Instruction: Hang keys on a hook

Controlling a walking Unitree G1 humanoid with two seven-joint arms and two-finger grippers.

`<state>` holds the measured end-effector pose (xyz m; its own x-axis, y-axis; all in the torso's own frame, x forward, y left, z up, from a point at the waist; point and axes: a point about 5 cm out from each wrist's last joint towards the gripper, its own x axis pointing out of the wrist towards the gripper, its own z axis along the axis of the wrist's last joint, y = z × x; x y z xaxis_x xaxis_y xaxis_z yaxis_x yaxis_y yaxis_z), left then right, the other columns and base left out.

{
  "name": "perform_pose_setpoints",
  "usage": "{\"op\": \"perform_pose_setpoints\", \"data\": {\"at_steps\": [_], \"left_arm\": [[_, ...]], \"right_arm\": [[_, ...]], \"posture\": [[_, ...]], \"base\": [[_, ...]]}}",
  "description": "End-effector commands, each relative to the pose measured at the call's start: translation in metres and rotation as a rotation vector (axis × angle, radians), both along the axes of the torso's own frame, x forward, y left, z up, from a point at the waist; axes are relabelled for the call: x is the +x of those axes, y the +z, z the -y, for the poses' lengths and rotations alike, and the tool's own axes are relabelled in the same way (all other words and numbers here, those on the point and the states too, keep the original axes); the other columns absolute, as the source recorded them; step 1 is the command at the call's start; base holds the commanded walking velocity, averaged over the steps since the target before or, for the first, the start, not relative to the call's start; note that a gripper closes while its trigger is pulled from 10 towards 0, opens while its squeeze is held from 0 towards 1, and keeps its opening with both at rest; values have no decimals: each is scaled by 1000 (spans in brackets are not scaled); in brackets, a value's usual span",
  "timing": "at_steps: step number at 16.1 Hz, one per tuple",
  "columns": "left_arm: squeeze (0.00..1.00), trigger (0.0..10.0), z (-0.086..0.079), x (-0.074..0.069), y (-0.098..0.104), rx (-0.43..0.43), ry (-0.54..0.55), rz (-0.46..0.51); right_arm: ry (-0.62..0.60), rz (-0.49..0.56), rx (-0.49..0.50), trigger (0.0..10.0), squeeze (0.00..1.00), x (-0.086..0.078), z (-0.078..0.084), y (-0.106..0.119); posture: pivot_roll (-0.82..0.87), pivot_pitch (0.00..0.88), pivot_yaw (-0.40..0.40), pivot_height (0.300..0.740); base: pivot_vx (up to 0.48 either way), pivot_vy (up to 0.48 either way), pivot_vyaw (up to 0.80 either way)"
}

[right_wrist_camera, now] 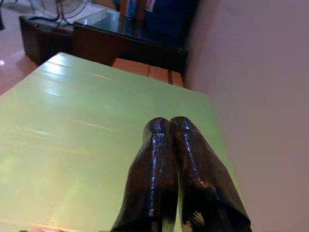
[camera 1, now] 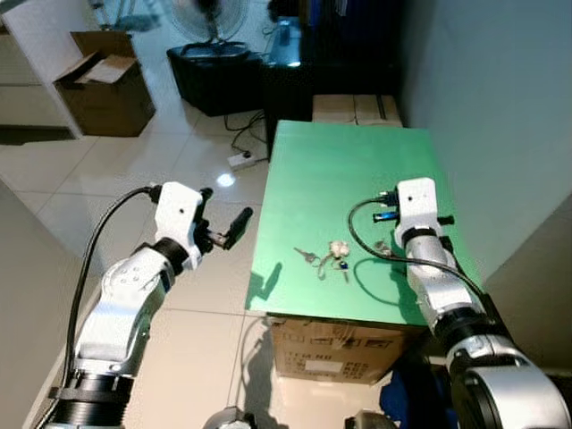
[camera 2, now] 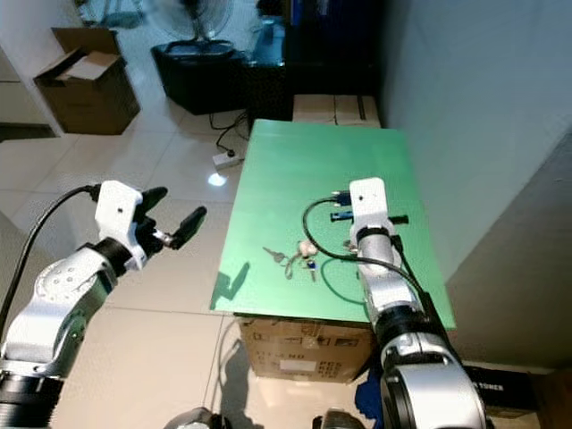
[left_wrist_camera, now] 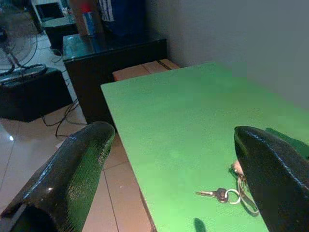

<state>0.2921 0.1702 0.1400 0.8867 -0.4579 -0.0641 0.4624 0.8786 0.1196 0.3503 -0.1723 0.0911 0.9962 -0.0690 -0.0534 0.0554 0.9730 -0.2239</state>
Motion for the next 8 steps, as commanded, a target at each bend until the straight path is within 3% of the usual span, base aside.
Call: {"op": "perform_pose_setpoints", "data": {"at_steps": [1, 3, 4, 8], "left_arm": [[0, 10000, 2, 0, 0, 50, -10, 15], [0, 10000, 4, -4, -5, 113, -31, 24], [0, 10000, 4, -5, -6, 84, -15, 29], [0, 10000, 9, -4, -7, 55, 11, 31]], "right_arm": [[19, -34, 100, 10000, 0, -4, -4, -5], [145, -119, 153, 10000, 0, -12, -17, -16], [249, -210, 173, 10000, 1000, -21, -26, -26], [377, -461, 168, 10000, 1000, -31, -34, -51]], "posture": [[-88, 0, 45, 740], [-76, 0, 17, 740], [-69, 0, 5, 740], [-59, 0, -17, 740]], "base": [[0, 0, 0], [0, 0, 0], [0, 0, 0], [0, 0, 0]]}}
